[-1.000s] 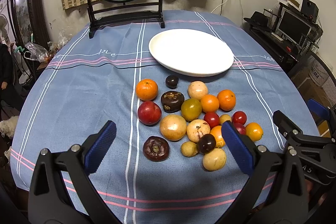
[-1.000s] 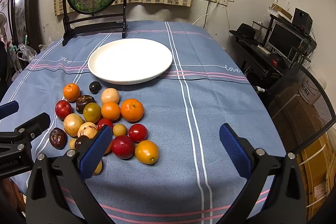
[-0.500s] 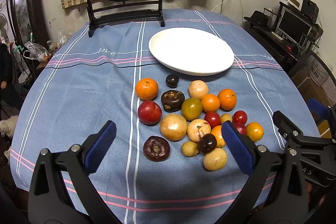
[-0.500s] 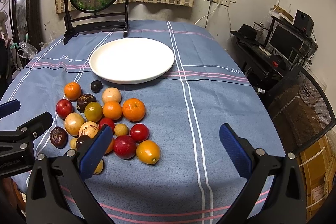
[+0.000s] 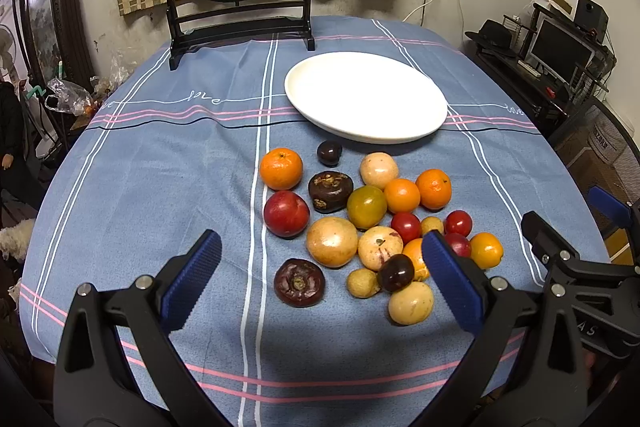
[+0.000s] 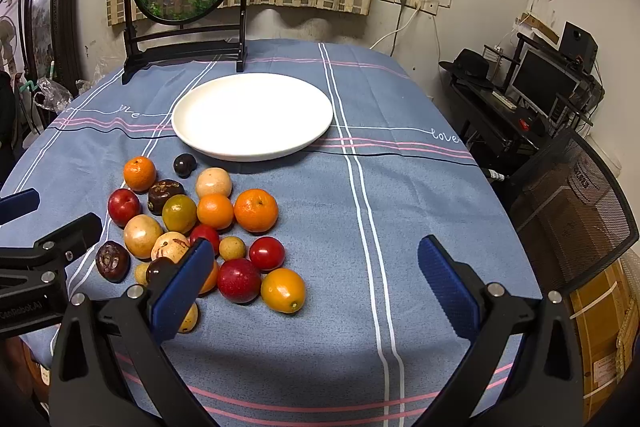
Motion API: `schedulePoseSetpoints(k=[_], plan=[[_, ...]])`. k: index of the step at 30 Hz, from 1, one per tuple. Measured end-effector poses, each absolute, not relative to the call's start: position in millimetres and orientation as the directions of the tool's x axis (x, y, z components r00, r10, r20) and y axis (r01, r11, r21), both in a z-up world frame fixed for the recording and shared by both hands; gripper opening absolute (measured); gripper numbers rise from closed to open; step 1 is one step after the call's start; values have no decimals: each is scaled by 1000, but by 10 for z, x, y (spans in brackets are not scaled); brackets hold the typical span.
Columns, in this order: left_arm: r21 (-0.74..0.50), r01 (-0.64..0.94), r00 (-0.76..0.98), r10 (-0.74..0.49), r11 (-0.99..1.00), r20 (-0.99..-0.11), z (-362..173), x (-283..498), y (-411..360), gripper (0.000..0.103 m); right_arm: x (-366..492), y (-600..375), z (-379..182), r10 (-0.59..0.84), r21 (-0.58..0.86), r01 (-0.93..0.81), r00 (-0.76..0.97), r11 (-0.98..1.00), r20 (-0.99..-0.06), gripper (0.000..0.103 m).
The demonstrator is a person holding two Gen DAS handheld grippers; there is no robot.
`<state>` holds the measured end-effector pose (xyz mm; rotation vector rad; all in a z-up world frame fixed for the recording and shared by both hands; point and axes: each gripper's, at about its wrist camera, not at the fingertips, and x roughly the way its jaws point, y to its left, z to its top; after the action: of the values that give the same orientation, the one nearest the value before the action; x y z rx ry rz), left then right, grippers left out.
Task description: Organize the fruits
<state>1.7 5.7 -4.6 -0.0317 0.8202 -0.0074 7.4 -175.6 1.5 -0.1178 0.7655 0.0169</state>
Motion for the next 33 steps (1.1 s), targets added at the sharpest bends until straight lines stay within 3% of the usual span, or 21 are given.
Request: schedulePoseSetpoints(k=[29, 33], plan=[[-39, -11, 666, -22, 999, -746, -74, 25, 111, 101, 69, -1720, -4, -31, -108, -62, 720, 992, -693, 102], [-30, -17, 667, -11, 999, -745, -80, 25, 200, 101, 45, -1725, -20, 22, -76, -106, 714, 991, -700, 102]])
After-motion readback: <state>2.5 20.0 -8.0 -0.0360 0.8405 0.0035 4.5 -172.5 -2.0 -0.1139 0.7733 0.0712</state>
